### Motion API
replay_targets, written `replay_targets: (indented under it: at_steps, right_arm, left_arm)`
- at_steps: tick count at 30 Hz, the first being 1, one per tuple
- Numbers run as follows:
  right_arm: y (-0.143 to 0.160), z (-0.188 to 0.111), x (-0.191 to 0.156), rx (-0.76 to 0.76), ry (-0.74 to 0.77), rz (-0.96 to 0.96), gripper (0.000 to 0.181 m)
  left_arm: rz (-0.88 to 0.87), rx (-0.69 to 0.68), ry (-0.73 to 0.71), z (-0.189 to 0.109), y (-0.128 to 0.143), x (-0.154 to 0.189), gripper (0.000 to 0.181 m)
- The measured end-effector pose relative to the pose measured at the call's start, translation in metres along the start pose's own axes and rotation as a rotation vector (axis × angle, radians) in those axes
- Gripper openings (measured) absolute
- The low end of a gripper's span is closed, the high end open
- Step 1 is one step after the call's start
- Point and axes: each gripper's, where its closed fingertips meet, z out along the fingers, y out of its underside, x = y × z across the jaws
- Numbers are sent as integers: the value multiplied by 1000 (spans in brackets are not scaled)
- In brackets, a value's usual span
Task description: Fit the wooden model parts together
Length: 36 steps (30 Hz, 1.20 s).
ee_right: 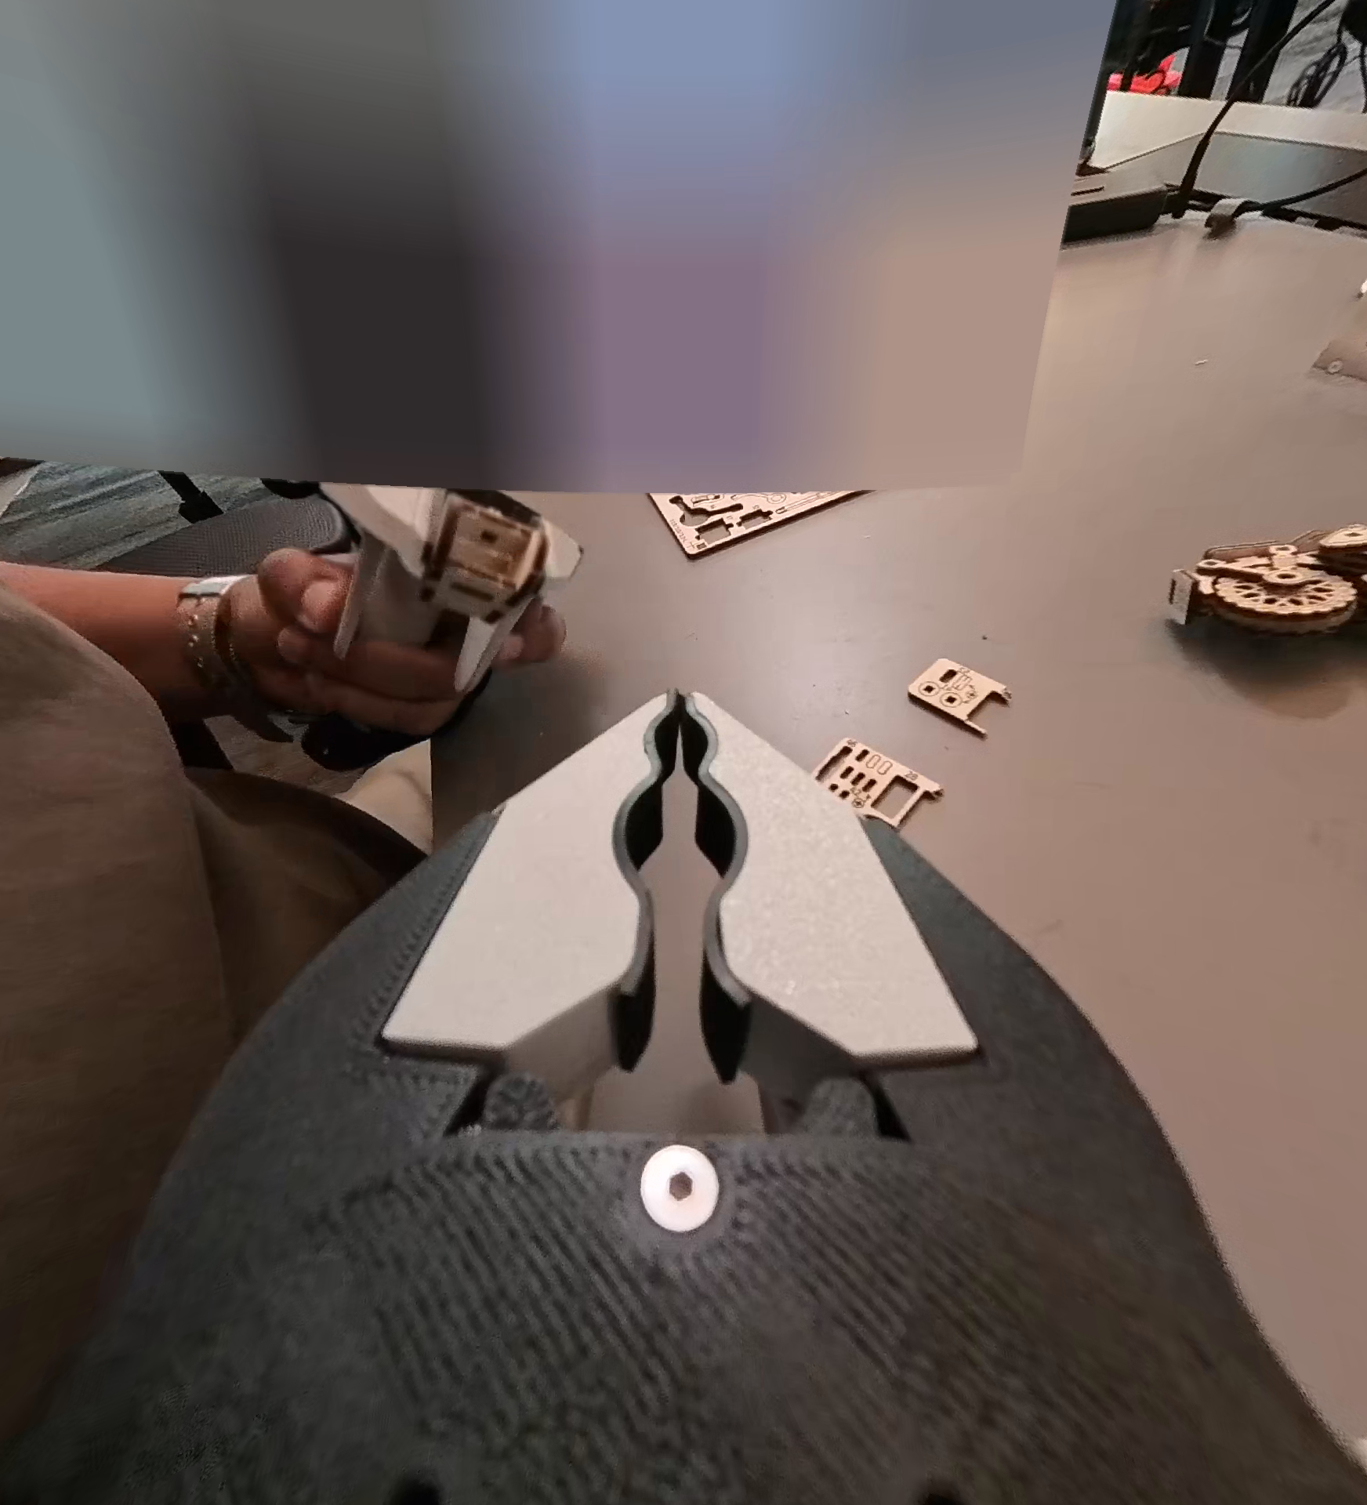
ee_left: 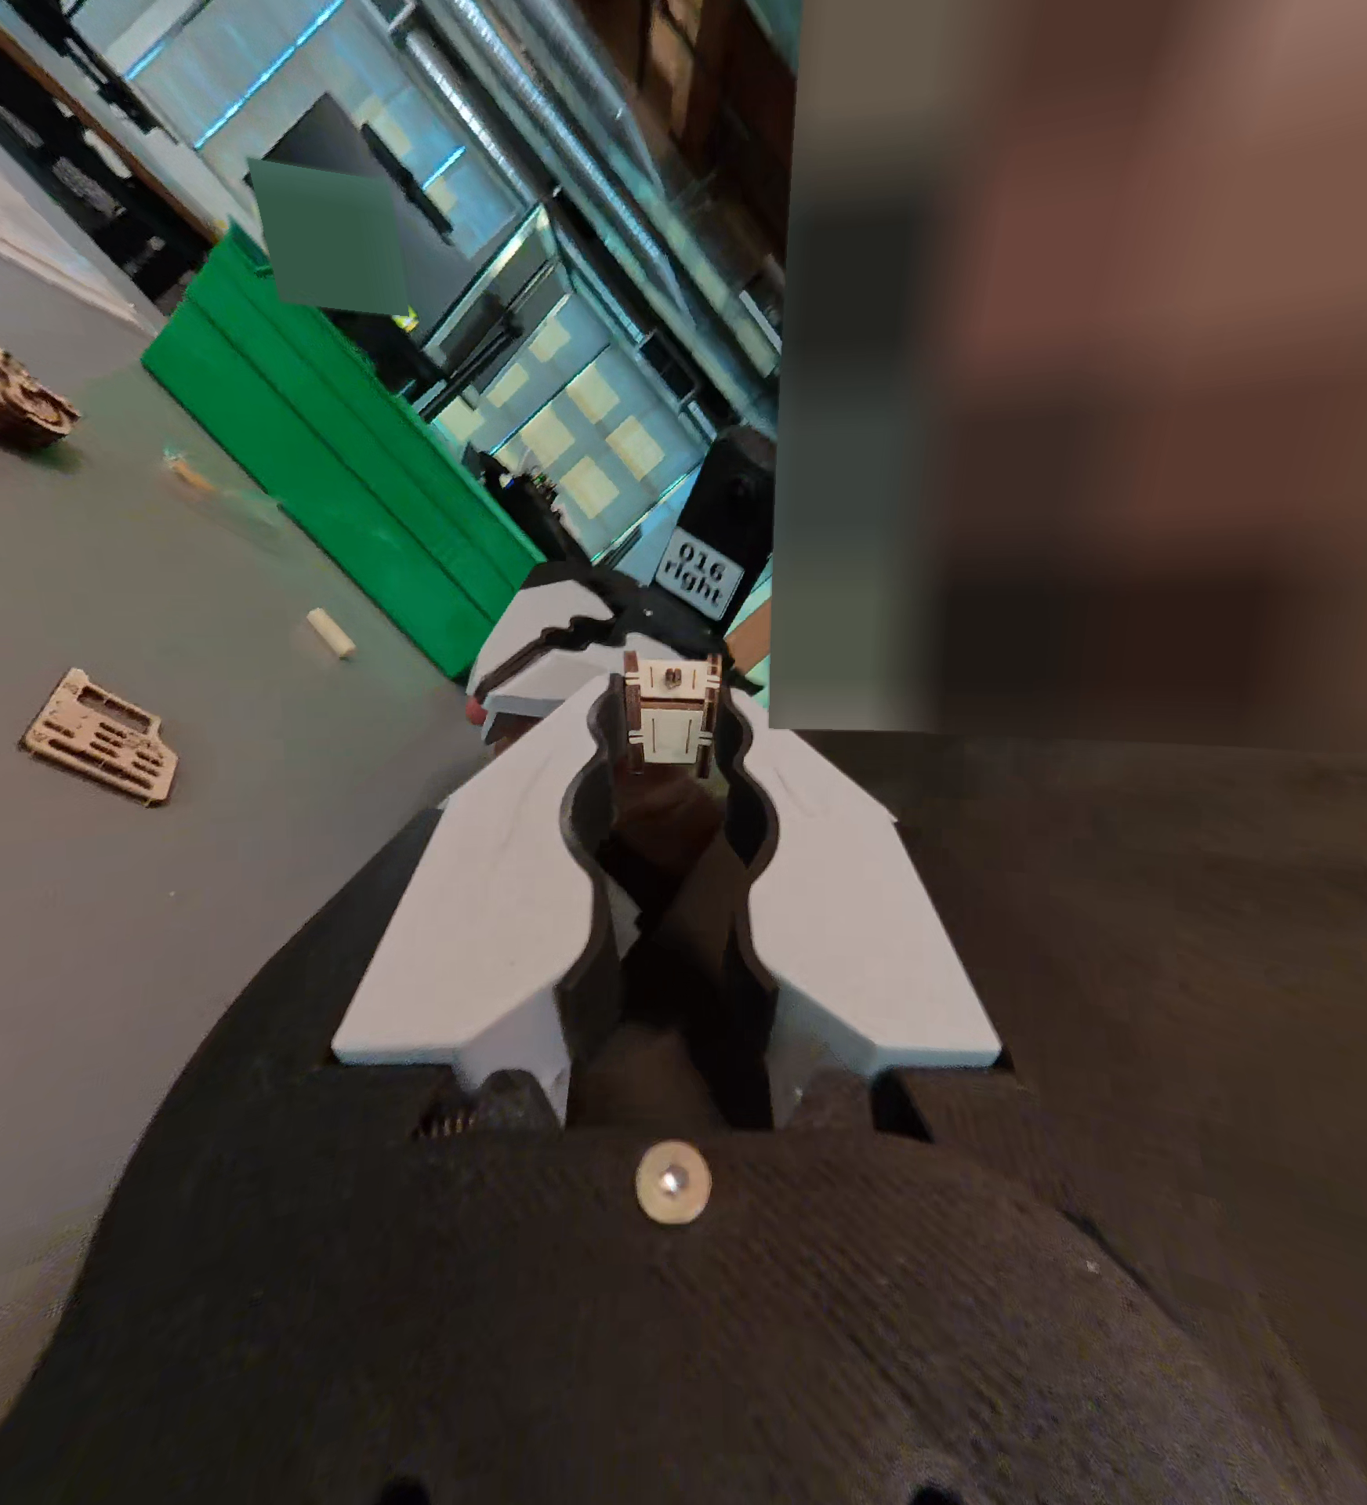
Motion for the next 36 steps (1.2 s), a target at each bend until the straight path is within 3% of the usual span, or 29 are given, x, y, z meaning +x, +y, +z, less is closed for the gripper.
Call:
replay_targets:
  at_steps: [4,7,11,13,15,24,36]
  right_arm:
    - [3,0,9,-2,21,32,0]
    - [4,-7,36,-13,146,-2,0]
    - [9,-28,86,-39,400,-26,0]
    - [16,-29,97,-72,446,-11,0]
    - [23,-25,103,-111,460,-3,2]
    - [41,-15,117,-223,489,65,1]
    - [56,-9,122,-325,489,101,0]
  left_arm:
    - [100,-59,-119,4,6,-11,21]
    - [111,-56,-385,-5,-9,-40,21]
    - [345,-153,-725,-38,-30,-68,21]
    - [499,-241,-905,-62,-36,-86,21]
    - [563,-297,-995,-76,-36,-96,21]
    - [378,-280,-983,-86,-36,-111,21]
    - [269,-319,-1006,-90,-30,-125,21]
